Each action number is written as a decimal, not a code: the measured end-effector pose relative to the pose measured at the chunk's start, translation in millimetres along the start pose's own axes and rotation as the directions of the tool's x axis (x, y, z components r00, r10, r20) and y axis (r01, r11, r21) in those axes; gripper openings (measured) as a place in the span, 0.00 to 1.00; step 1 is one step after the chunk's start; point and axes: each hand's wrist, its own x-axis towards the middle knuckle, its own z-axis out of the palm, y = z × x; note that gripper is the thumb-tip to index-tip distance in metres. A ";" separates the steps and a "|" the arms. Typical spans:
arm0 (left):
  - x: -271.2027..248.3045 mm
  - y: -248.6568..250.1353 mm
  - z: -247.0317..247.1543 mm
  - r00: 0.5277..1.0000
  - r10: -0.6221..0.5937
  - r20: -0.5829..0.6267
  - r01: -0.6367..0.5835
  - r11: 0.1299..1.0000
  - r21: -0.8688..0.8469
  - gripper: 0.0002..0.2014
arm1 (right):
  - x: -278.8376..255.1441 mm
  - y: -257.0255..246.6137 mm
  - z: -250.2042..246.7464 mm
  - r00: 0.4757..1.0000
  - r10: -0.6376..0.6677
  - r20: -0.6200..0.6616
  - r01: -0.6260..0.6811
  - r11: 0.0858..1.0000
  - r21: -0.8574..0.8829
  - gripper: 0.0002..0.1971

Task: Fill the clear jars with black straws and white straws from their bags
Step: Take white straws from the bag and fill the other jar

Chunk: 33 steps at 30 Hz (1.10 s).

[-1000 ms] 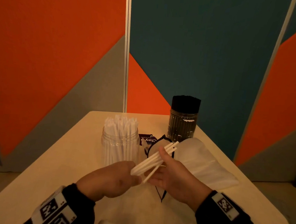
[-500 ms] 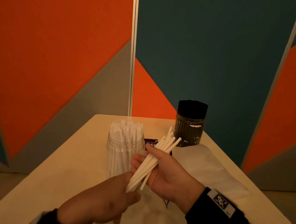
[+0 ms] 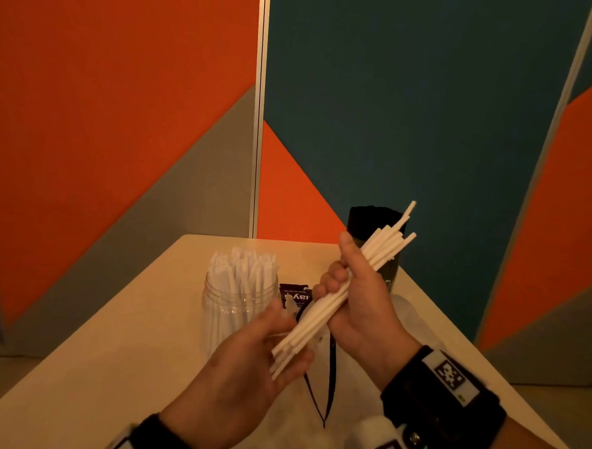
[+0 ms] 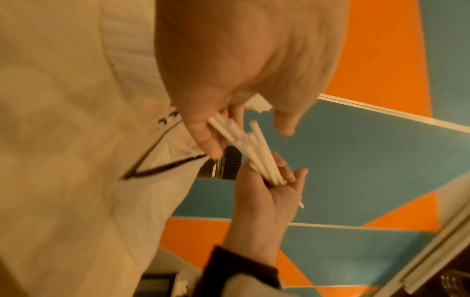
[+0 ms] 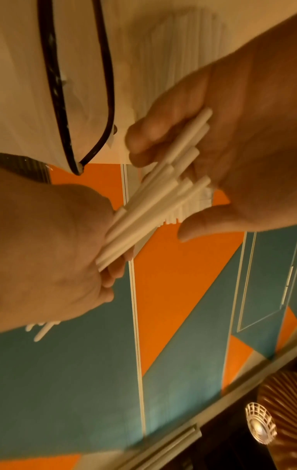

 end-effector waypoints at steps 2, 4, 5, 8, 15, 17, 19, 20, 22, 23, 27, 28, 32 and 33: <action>5.0 3.4 9.8 0.998 0.002 -0.066 -0.012 0.988 -0.154 0.33 | -1.9 7.2 -0.6 0.999 -0.016 0.033 0.018 0.999 -0.038 0.13; 7.8 6.4 21.2 0.999 0.017 -0.040 -0.025 0.977 -0.210 0.34 | -6.0 19.5 -2.1 0.997 -0.013 0.071 0.020 0.995 -0.095 0.15; 8.0 6.9 27.1 0.999 0.026 -0.022 -0.030 0.977 -0.213 0.34 | -7.6 24.2 -2.9 0.996 -0.010 0.085 0.020 0.993 -0.117 0.16; 7.1 3.3 35.5 0.998 0.067 -0.005 -0.067 0.972 -0.227 0.35 | -8.1 23.4 -4.4 0.993 -0.024 0.115 0.039 0.991 -0.130 0.17; 8.9 -3.3 43.4 0.992 0.122 0.012 -0.117 0.969 -0.218 0.32 | -1.3 20.3 -11.6 0.992 -0.044 0.117 0.058 0.991 -0.120 0.17; 4.7 -0.5 40.6 0.991 0.128 0.024 -0.127 0.991 -0.052 0.26 | 2.4 15.3 -9.8 0.991 -0.062 0.120 0.077 0.989 -0.125 0.16; -0.4 5.7 30.7 0.971 0.236 -0.046 -0.220 0.947 0.233 0.16 | 6.9 9.4 -6.1 0.989 -0.086 0.124 0.103 0.984 -0.142 0.15; -2.0 10.8 22.9 0.923 0.378 -0.069 -0.320 0.857 0.404 0.12 | 9.4 7.4 -3.2 0.987 -0.102 0.122 0.119 0.982 -0.148 0.14; -4.9 27.6 5.2 0.674 0.738 0.041 -0.508 0.423 0.750 0.08 | 15.0 5.8 5.0 0.985 -0.129 0.112 0.145 0.978 -0.150 0.14; -5.3 37.9 -2.5 0.525 0.835 0.163 -0.489 0.139 0.861 0.09 | 17.2 6.1 10.2 0.984 -0.142 0.109 0.157 0.977 -0.148 0.14; 16.6 78.5 -21.8 0.517 0.788 0.336 -0.129 -0.316 0.940 0.36 | 26.3 12.7 31.9 0.974 -0.185 0.129 0.206 0.962 -0.181 0.17; 26.7 87.1 -25.7 0.599 0.738 0.311 -0.076 -0.335 0.939 0.42 | 28.7 15.2 37.1 0.974 -0.185 0.130 0.207 0.960 -0.186 0.17; 65.8 111.5 -48.3 0.818 0.476 0.323 -0.167 -0.340 0.925 0.50 | 40.0 24.4 51.6 0.972 -0.197 0.129 0.219 0.959 -0.181 0.14; 72.2 115.1 -52.5 0.838 0.439 0.325 -0.193 -0.319 0.928 0.49 | 42.8 27.1 53.4 0.970 -0.207 0.127 0.229 0.954 -0.191 0.14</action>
